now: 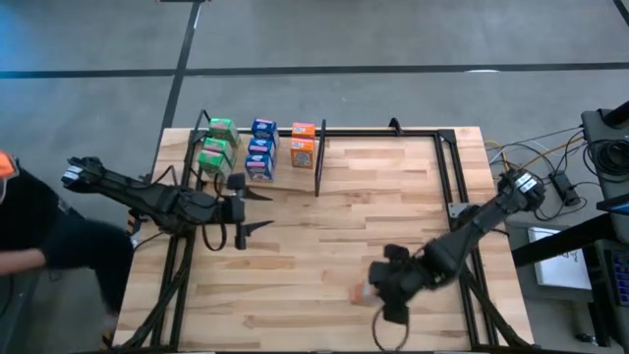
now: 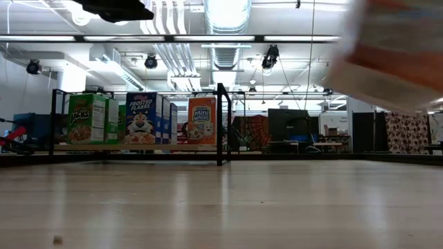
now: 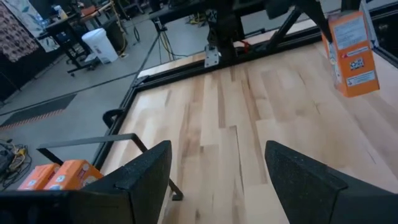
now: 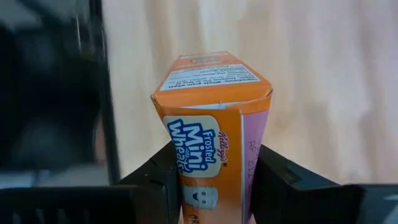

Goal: Stack cereal on shelf
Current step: Put the orange cereal box on the shelf aligned with the orange cereal boxes

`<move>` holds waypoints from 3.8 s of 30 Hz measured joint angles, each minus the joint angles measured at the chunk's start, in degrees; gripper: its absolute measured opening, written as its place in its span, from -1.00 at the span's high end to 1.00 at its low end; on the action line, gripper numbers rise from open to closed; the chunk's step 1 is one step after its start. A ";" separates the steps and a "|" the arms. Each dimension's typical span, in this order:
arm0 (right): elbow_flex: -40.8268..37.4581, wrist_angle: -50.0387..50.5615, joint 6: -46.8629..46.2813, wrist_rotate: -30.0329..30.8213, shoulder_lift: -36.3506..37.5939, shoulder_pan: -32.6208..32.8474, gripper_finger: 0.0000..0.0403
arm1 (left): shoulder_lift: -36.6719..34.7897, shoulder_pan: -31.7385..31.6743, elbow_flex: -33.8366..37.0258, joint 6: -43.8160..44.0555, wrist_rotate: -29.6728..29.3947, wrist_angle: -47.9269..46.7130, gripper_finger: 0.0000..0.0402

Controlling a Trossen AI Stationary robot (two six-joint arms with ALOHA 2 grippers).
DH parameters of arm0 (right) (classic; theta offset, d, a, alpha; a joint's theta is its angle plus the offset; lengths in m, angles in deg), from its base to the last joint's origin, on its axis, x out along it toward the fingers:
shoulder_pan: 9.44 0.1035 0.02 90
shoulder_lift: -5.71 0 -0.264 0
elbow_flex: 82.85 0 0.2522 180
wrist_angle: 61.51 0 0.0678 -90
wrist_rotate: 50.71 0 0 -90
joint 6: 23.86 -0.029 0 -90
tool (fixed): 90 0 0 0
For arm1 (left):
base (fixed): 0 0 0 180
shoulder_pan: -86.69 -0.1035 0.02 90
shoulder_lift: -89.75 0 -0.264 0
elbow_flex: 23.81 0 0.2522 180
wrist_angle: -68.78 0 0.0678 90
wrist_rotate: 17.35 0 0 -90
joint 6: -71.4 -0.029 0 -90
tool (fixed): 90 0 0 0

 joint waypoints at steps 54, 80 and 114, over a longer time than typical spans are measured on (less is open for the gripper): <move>57.48 16.18 58.41 0.88 -38.12 -45.61 0.37 | -9.72 -0.02 2.33 -2.27 -13.90 0.74 -0.21; 57.40 14.66 53.92 0.88 -39.67 -46.96 0.35 | -9.72 -0.02 2.33 -2.62 -13.89 0.74 -0.21; 56.70 11.44 50.29 0.88 -39.67 -47.96 -0.01 | -9.72 -0.01 2.33 -2.64 -13.88 0.74 -0.21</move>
